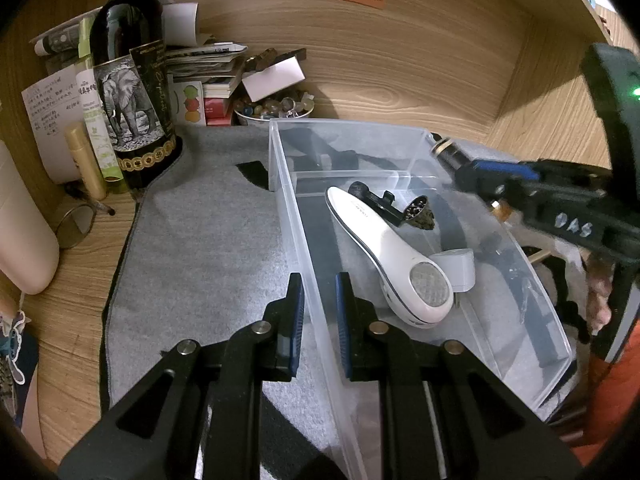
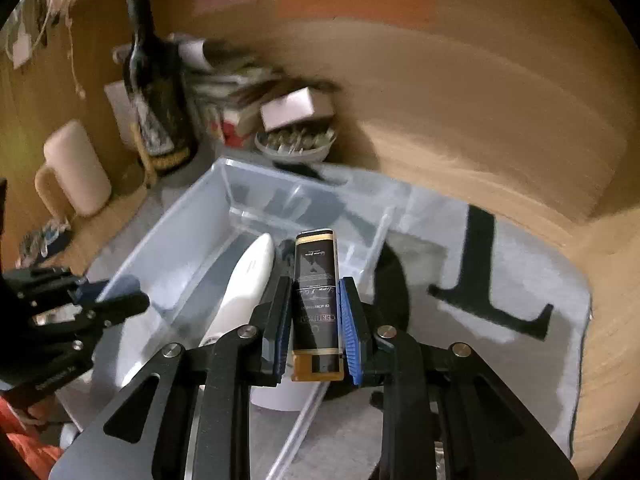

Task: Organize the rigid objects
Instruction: 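Carry the small bottle into the clear box and open the right tool, then grasp the key ring by the keys with the right tool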

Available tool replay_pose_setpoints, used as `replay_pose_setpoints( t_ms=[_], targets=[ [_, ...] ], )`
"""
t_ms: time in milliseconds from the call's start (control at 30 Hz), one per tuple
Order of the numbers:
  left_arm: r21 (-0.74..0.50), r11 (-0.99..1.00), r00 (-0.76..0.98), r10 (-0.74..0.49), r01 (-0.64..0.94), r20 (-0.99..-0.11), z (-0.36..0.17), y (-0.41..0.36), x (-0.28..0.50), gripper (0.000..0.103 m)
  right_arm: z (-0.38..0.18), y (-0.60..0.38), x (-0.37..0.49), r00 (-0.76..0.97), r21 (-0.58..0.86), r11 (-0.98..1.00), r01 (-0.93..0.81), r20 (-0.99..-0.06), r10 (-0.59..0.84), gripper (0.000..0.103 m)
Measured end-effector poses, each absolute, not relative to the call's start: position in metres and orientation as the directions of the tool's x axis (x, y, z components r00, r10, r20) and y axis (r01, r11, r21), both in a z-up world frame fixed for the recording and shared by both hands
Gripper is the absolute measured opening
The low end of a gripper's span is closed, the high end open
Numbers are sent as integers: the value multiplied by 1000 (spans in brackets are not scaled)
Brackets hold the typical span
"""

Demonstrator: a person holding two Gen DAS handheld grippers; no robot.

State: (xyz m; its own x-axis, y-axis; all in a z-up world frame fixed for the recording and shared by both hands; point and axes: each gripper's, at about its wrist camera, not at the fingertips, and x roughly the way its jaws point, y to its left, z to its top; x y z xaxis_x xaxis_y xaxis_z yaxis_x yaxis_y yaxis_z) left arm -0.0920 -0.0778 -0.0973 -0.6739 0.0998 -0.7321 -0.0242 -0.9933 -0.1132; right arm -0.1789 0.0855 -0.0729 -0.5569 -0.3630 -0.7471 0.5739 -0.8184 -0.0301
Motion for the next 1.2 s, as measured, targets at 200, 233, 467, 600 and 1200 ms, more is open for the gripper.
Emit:
replay_pose_setpoints(
  t_ms=[200, 233, 467, 600, 1200],
  targets=[
    [-114, -993, -674, 100, -24, -732, -97, -79, -92, 16, -81, 75, -178, -515, -34, -795, 606, -778, -359, 21],
    [-114, -993, -674, 100, -24, -732, -97, -79, -91, 16, -80, 75, -177, -513, -32, -793, 608, -778, -363, 21],
    [-115, -993, -674, 101, -25, -732, -97, -78, -93, 16, -67, 80, -166, -546, -46, -795, 605, -750, -372, 33],
    [-116, -993, -674, 102, -25, -732, -97, -79, -92, 16, -52, 89, -154, -605, -79, -808, 583, -706, -368, 44],
    [-113, -993, -679, 102, -29, -727, -97, -81, -93, 16, -56, 201, -129, -708, -78, -952, 294, -688, -162, 61]
  ],
)
